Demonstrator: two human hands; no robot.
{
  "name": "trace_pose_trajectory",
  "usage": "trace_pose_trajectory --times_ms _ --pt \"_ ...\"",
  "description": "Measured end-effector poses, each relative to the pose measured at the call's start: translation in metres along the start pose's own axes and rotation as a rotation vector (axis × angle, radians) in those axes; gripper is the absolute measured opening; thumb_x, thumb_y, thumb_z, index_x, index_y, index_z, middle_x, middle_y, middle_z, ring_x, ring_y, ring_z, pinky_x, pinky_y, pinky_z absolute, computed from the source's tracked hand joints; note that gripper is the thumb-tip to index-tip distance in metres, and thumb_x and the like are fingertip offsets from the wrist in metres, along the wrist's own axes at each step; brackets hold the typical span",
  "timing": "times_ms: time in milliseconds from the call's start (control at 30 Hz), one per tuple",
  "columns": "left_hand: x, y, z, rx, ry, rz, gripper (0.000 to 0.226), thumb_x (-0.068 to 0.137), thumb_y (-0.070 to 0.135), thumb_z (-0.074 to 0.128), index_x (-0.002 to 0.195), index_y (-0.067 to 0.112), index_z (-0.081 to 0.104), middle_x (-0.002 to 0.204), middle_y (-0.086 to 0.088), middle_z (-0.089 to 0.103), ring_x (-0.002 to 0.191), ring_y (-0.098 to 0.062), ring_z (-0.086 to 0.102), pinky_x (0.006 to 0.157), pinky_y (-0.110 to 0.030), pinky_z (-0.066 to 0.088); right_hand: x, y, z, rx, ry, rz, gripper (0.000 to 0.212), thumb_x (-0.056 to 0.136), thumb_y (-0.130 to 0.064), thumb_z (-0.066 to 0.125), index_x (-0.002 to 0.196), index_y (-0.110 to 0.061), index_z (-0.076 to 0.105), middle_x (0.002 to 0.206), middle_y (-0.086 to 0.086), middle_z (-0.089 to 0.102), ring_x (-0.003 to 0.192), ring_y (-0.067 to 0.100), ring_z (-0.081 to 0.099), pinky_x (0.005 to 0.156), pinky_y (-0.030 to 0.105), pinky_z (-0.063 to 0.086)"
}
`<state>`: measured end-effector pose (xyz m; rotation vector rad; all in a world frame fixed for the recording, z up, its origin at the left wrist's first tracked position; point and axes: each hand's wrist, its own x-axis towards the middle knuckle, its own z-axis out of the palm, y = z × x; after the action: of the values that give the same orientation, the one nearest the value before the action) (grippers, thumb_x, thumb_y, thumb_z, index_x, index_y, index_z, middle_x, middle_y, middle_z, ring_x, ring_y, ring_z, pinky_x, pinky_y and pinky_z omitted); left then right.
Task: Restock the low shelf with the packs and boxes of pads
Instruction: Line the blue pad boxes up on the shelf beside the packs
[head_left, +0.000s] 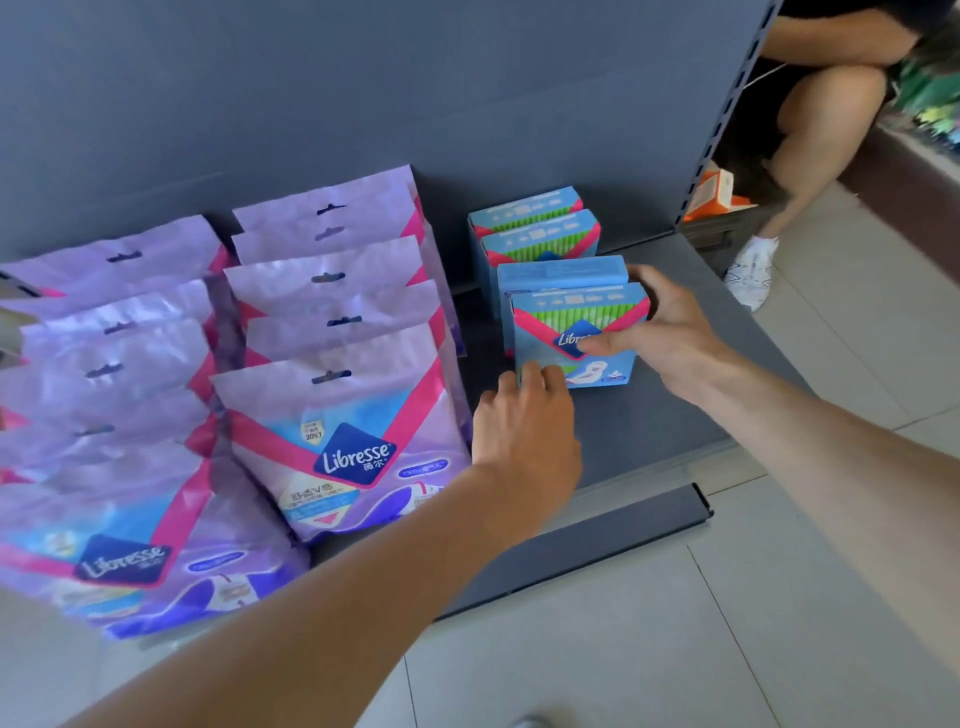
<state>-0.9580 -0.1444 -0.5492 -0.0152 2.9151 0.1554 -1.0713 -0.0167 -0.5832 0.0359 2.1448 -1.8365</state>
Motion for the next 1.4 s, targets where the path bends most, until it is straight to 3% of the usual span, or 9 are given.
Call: trace_pose_trajectory --times_ms 133,267,467,633,833,967,1100,1267,1400 --pt "0.011 -0.003 0.004 -0.045 0.007 -0.011 0.041 0.088 0.021 0.053 0.123 0.007 0.040 0.125 -0.011 0.045 0.115 -0.029 0.046 0.086 -0.038 0.042 0.019 -0.009 0.011 -0.138 0.001 -0.087 0.077 0.050 0.010 0.087 0.118 -0.011 0.056 0.099 -0.001 0.070 0.081 0.003 0.069 0.065 0.019 0.057" --pt "0.016 -0.003 0.006 -0.081 0.004 -0.026 0.041 0.087 0.021 0.054 0.123 0.008 0.040 0.124 -0.010 0.045 0.115 -0.029 0.046 0.085 -0.039 0.043 0.029 -0.012 0.012 -0.270 0.088 -0.140 0.075 0.045 -0.001 0.092 0.111 -0.009 0.058 0.098 0.005 0.071 0.087 0.015 0.069 0.076 0.030 0.056" --pt "0.018 -0.003 0.003 -0.105 -0.010 -0.019 0.041 0.087 0.022 0.054 0.123 0.007 0.040 0.125 -0.011 0.045 0.116 -0.029 0.046 0.086 -0.039 0.043 0.020 -0.005 0.013 -0.321 0.142 -0.128 0.056 0.047 -0.014 0.094 0.092 -0.012 0.060 0.086 -0.002 0.071 0.075 0.006 0.066 0.067 0.020 0.053" --pt "0.015 0.001 0.004 -0.098 -0.019 -0.003 0.043 0.087 0.022 0.054 0.125 0.007 0.039 0.126 -0.011 0.044 0.117 -0.029 0.047 0.086 -0.040 0.044 0.017 -0.004 0.015 -0.365 0.129 -0.090 0.063 0.049 -0.018 0.094 0.100 -0.004 0.060 0.095 0.002 0.072 0.086 0.013 0.068 0.074 0.029 0.055" --pt "0.010 0.002 0.005 -0.083 -0.023 0.013 0.043 0.087 0.022 0.054 0.125 0.006 0.040 0.127 -0.012 0.044 0.116 -0.030 0.047 0.087 -0.039 0.044 0.010 -0.006 0.014 -0.433 0.149 -0.038 0.073 0.050 -0.024 0.094 0.107 -0.003 0.055 0.099 0.001 0.067 0.086 0.012 0.063 0.059 0.010 0.046" --pt "0.005 0.011 0.005 -0.063 -0.041 0.041 0.041 0.088 0.023 0.053 0.123 0.006 0.041 0.126 -0.012 0.045 0.117 -0.030 0.047 0.088 -0.040 0.043 -0.003 -0.002 -0.004 -0.489 0.188 0.007 0.081 0.055 -0.030 0.092 0.121 -0.005 0.051 0.121 0.008 0.058 0.112 0.020 0.056 0.089 0.027 0.046" --pt "-0.006 0.036 0.006 -0.040 -0.062 0.089 0.042 0.089 0.021 0.053 0.126 0.006 0.041 0.125 -0.012 0.045 0.116 -0.030 0.047 0.087 -0.039 0.043 -0.039 0.005 -0.033 -0.514 0.215 0.034 0.071 0.072 -0.035 0.082 0.129 -0.007 0.049 0.128 0.009 0.055 0.118 0.020 0.054 0.089 0.025 0.042" --pt "-0.031 0.092 0.017 -0.016 -0.105 0.200 0.041 0.090 0.022 0.052 0.127 0.007 0.040 0.127 -0.011 0.045 0.119 -0.030 0.046 0.087 -0.039 0.043 -0.120 0.022 -0.088 -0.928 0.121 -0.017 0.054 0.088 -0.039 0.063 0.131 -0.009 0.050 0.135 0.007 0.053 0.124 0.024 0.050 0.099 0.034 0.043" --pt "-0.065 0.152 0.036 -0.021 -0.150 0.328 0.037 0.091 0.021 0.049 0.123 0.005 0.041 0.126 -0.012 0.045 0.117 -0.031 0.047 0.078 -0.037 0.040 -0.204 0.048 -0.137 -1.380 0.007 -0.037 0.045 0.093 -0.043 0.050 0.122 -0.010 0.051 0.124 0.007 0.055 0.117 0.027 0.049 0.087 0.034 0.044"
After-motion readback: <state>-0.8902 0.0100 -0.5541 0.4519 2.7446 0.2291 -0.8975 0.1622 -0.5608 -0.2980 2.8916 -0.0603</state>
